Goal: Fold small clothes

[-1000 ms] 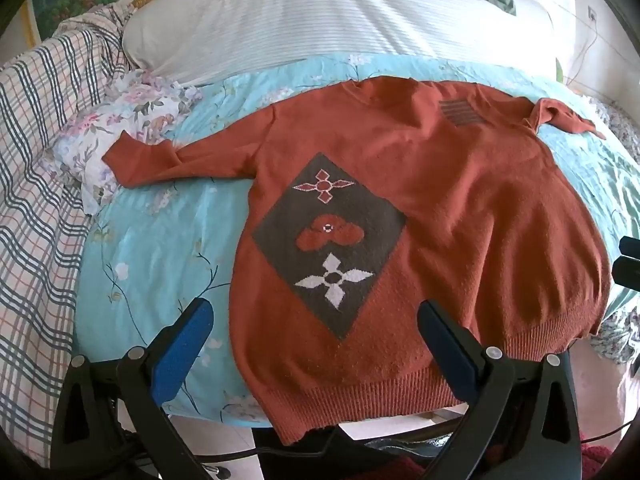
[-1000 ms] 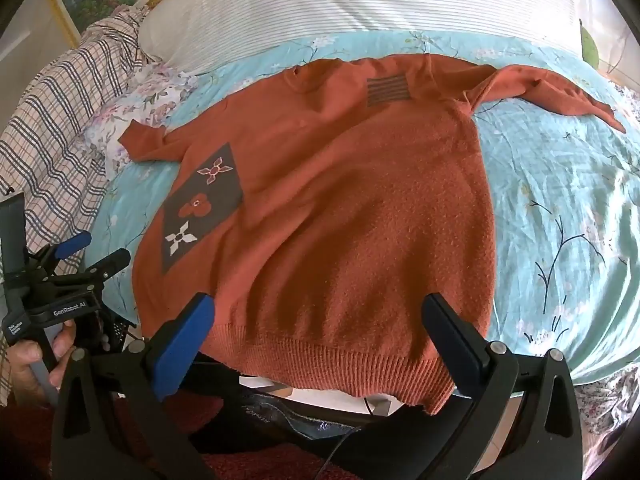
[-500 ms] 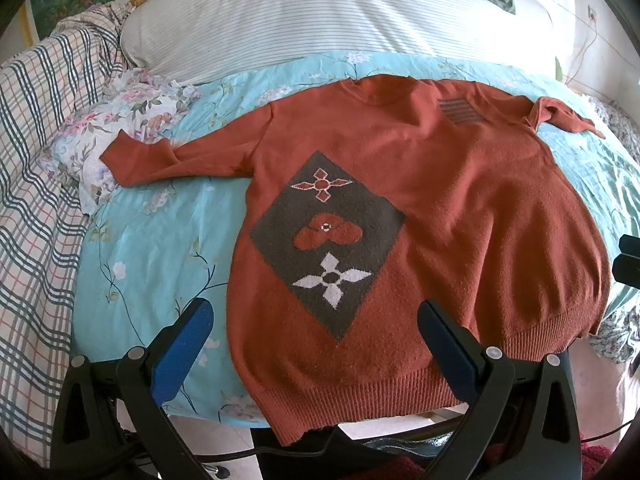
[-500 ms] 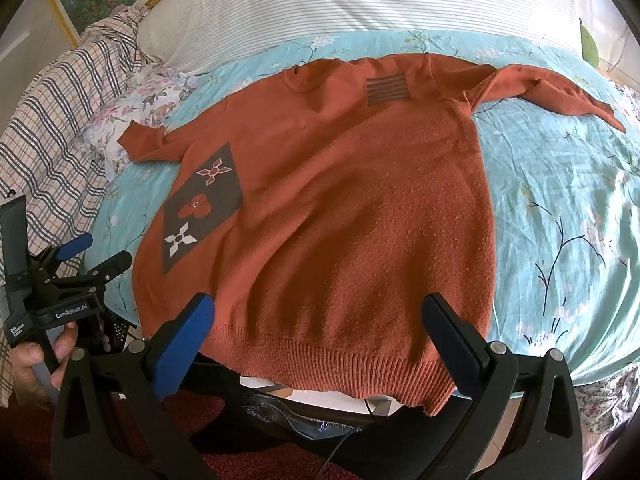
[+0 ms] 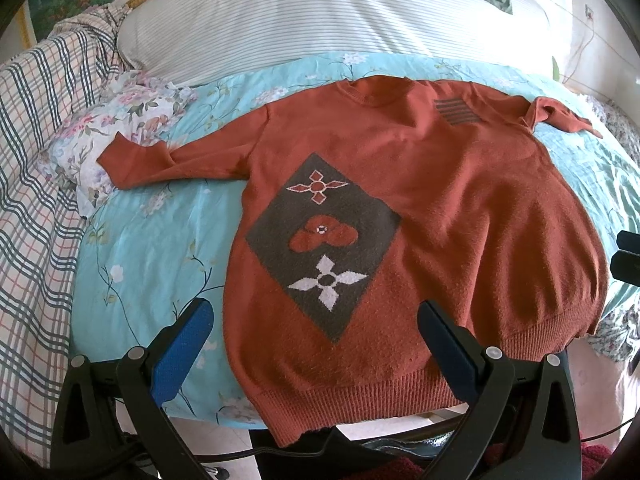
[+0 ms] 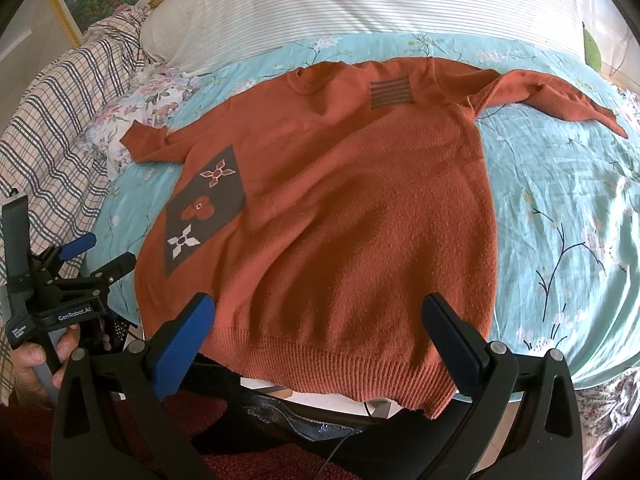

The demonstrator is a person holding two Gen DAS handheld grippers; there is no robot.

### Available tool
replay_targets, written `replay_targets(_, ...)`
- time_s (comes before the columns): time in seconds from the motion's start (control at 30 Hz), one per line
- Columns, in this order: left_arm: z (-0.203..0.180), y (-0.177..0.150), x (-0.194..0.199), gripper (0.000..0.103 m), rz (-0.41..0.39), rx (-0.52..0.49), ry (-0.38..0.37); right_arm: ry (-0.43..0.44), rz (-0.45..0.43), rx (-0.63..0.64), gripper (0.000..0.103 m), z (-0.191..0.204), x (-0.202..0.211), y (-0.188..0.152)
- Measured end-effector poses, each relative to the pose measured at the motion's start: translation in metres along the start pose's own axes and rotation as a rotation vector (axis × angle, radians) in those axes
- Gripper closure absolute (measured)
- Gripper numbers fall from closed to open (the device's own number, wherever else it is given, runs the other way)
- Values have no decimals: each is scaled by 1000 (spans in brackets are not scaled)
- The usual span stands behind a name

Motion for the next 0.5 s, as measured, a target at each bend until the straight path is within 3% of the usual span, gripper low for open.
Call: replay_targets(0.5, 0, -1, -6, 1, 40, -22, 20, 0, 4, -17, 0, -6, -2, 6)
Point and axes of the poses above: each gripper's, at about its wrist camera, not at the fingertips, and x roughly against the way its jaws point, z to its left, y to its top, the point moved 10 cm from there along -x, roughly the way its jaws point, and after that the axes turned 2 degrees about -x, right-handed, at the moved point
